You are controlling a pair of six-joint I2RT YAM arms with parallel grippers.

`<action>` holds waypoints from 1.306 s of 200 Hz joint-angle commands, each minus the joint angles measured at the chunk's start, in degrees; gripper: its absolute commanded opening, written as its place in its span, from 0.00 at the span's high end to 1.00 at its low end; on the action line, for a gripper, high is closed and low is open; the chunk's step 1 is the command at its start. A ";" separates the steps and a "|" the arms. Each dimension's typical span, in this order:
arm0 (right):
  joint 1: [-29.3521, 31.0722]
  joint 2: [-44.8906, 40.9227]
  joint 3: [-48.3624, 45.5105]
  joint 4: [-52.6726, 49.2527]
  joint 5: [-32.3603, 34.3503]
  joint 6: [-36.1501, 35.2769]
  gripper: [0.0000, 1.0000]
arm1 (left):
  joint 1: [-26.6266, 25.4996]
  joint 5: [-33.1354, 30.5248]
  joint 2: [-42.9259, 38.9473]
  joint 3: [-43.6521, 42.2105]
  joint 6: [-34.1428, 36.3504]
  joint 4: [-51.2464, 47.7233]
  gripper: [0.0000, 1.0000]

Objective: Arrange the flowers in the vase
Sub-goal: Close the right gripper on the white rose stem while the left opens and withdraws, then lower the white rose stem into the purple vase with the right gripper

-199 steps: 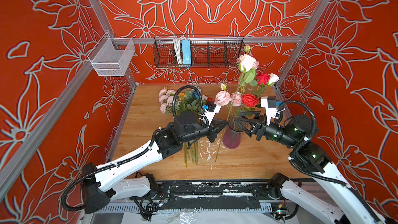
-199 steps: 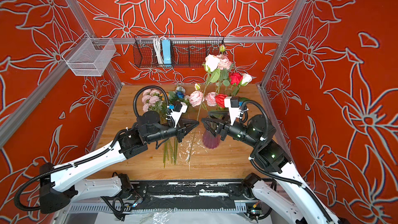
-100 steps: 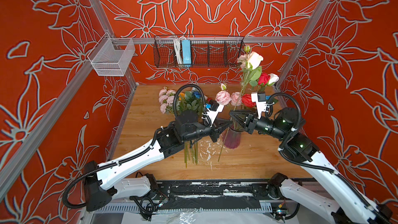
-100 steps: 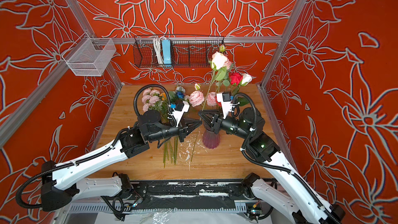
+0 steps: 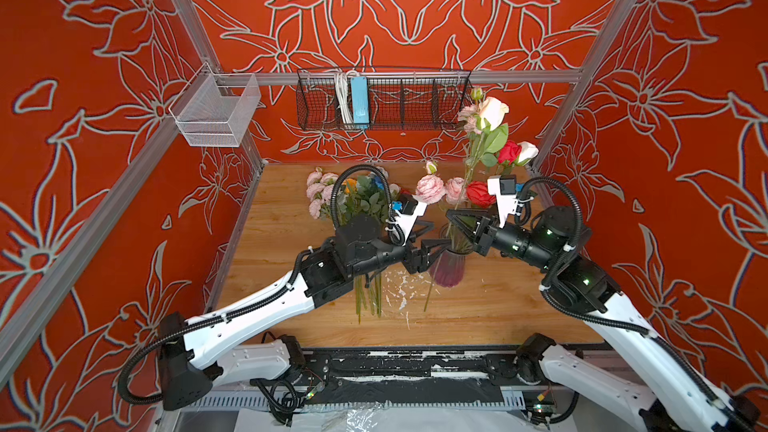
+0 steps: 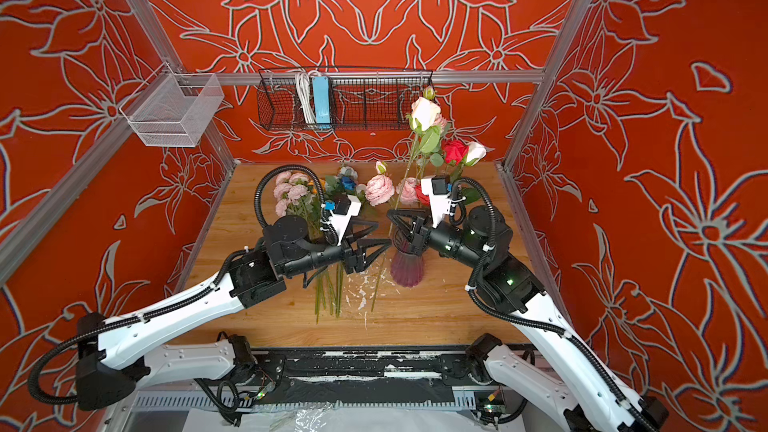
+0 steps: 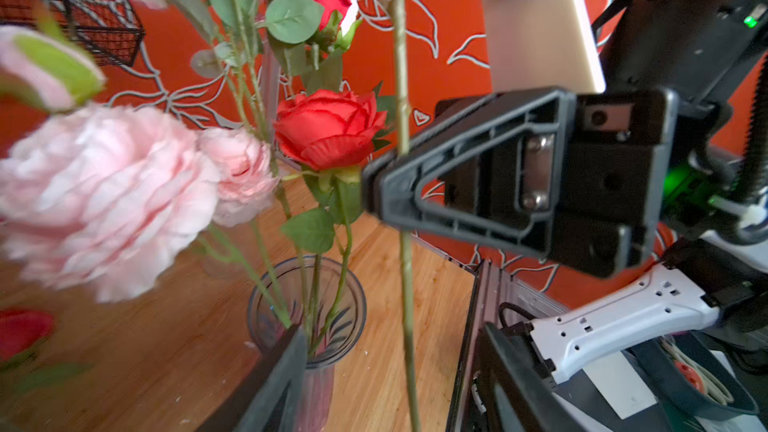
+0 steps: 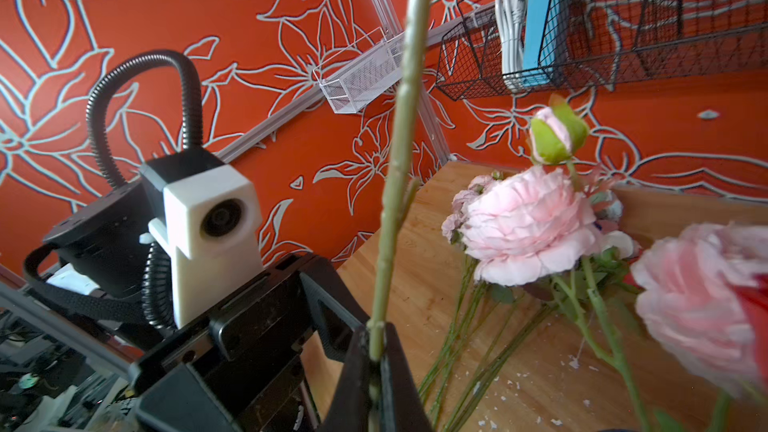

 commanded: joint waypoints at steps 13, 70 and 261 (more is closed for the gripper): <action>-0.03 0.91 7.55 -4.92 7.88 -8.02 1.00 | -0.31 -16.71 -14.95 -10.10 -0.98 1.81 0.30; -0.08 4.85 18.75 -10.05 23.77 -16.68 1.00 | -0.25 -34.64 -39.37 -25.51 -9.90 -4.48 0.29; 0.17 7.66 5.54 -8.51 23.59 -16.45 1.00 | -0.23 -37.08 -40.32 -29.75 -7.72 -1.94 0.26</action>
